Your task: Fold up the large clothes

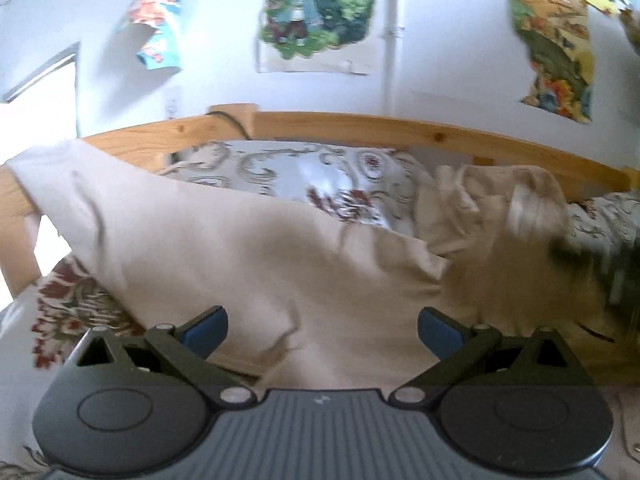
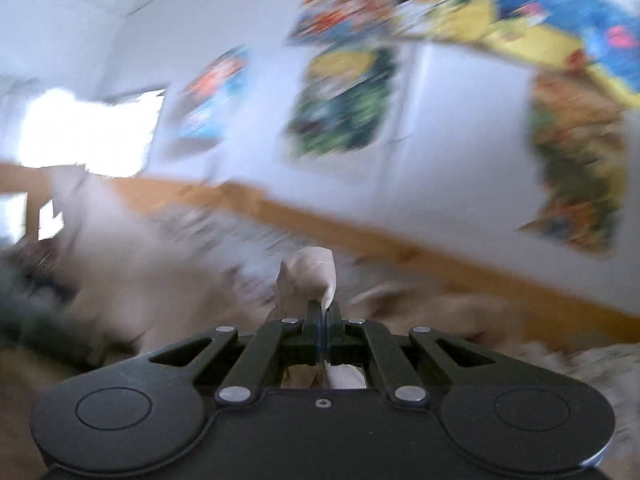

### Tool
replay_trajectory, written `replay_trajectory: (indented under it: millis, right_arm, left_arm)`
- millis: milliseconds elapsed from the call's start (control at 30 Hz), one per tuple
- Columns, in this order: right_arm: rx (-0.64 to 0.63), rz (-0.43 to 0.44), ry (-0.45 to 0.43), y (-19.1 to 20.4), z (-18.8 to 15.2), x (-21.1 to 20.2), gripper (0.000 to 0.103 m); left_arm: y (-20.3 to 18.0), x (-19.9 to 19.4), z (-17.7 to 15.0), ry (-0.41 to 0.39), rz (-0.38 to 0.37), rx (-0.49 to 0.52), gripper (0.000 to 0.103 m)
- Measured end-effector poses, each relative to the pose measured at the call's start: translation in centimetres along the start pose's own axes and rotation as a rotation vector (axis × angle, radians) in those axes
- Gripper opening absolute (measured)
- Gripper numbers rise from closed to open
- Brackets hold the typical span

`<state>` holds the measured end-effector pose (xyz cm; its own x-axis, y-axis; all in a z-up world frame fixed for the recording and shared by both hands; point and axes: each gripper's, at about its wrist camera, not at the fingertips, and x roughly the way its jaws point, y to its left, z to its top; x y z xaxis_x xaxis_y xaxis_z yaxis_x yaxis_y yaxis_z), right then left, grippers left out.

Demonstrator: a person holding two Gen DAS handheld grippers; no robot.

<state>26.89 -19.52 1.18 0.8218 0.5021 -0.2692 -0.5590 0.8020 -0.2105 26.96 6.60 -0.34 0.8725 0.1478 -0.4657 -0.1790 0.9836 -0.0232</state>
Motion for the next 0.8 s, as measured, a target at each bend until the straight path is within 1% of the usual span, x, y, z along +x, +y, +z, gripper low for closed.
replay_trajectory:
  millis: [67, 100, 133, 167, 200, 233, 267, 300, 367, 433, 467, 533, 600, 633, 667, 700, 767, 800]
  right_arm:
    - [-0.022, 0.058, 0.058, 2.1, -1.4, 0.5, 0.002]
    - [-0.030, 0.079, 0.086, 2.8, -2.1, 0.5, 0.004]
    - [-0.032, 0.101, 0.112, 3.5, -2.5, 0.4, 0.012]
    - [-0.029, 0.120, 0.123, 4.0, -3.6, -0.2, 0.027]
    - [-0.029, 0.133, 0.131, 4.2, -4.4, -0.7, 0.035]
    - [-0.026, 0.139, 0.136, 4.0, -4.6, -1.1, 0.046]
    - [-0.013, 0.138, 0.141, 3.5, -4.8, -1.9, 0.055]
    - [0.009, 0.128, 0.149, 2.8, -4.8, -2.4, 0.060]
    - [0.080, 0.089, 0.162, 0.9, -5.5, -4.2, 0.077]
    - [0.141, 0.031, 0.173, -1.7, -6.5, -6.1, 0.083]
    - [0.163, -0.012, 0.181, -3.1, -6.9, -6.9, 0.086]
    - [0.206, -0.114, 0.206, -6.0, -7.9, -8.1, 0.090]
    - [0.292, -0.228, 0.249, -10.2, -8.8, -8.6, 0.090]
    - [0.338, -0.284, 0.277, -12.2, -9.3, -8.6, 0.088]
    - [0.386, -0.330, 0.298, -14.1, -9.9, -8.6, 0.082]
    - [0.438, -0.363, 0.315, -16.0, -10.7, -8.4, 0.078]
    - [0.549, -0.389, 0.335, -19.9, -12.0, -8.2, 0.073]
    - [0.596, -0.394, 0.334, -21.4, -12.5, -8.1, 0.072]
  left_arm:
    - [0.6, 0.4, 0.1, 0.007, 0.012, -0.011, 0.102]
    - [0.8, 0.7, 0.1, 0.012, 0.006, -0.017, 0.102]
    - [1.0, 0.8, 0.1, 0.016, -0.006, -0.021, 0.102]
    - [1.0, 1.1, 0.1, 0.020, -0.026, -0.025, 0.102]
    - [0.9, 1.5, 0.2, 0.027, -0.055, -0.026, 0.102]
    - [0.7, 1.8, 0.2, 0.039, -0.092, -0.021, 0.102]
    - [0.3, 2.0, 0.0, 0.052, -0.122, -0.015, 0.102]
    - [0.1, 2.3, 0.0, 0.064, -0.160, -0.014, 0.102]
    - [-0.2, 2.6, -0.3, 0.083, -0.209, -0.022, 0.102]
    - [-0.7, 3.4, -0.8, 0.122, -0.266, -0.037, 0.102]
    - [-1.1, 4.0, -1.1, 0.154, -0.298, -0.037, 0.102]
    - [-2.2, 5.2, -1.7, 0.212, -0.322, -0.018, 0.102]
    - [-3.6, 6.7, -2.3, 0.298, -0.336, 0.019, 0.102]
    - [-4.3, 7.3, -2.6, 0.341, -0.337, 0.039, 0.102]
    - [-4.8, 7.8, -2.9, 0.378, -0.327, 0.049, 0.102]
    - [-5.2, 8.1, -3.2, 0.403, -0.311, 0.045, 0.101]
    - [-5.6, 8.1, -3.9, 0.406, -0.295, 0.052, 0.095]
    - [-5.9, 8.0, -4.0, 0.402, -0.293, 0.066, 0.089]
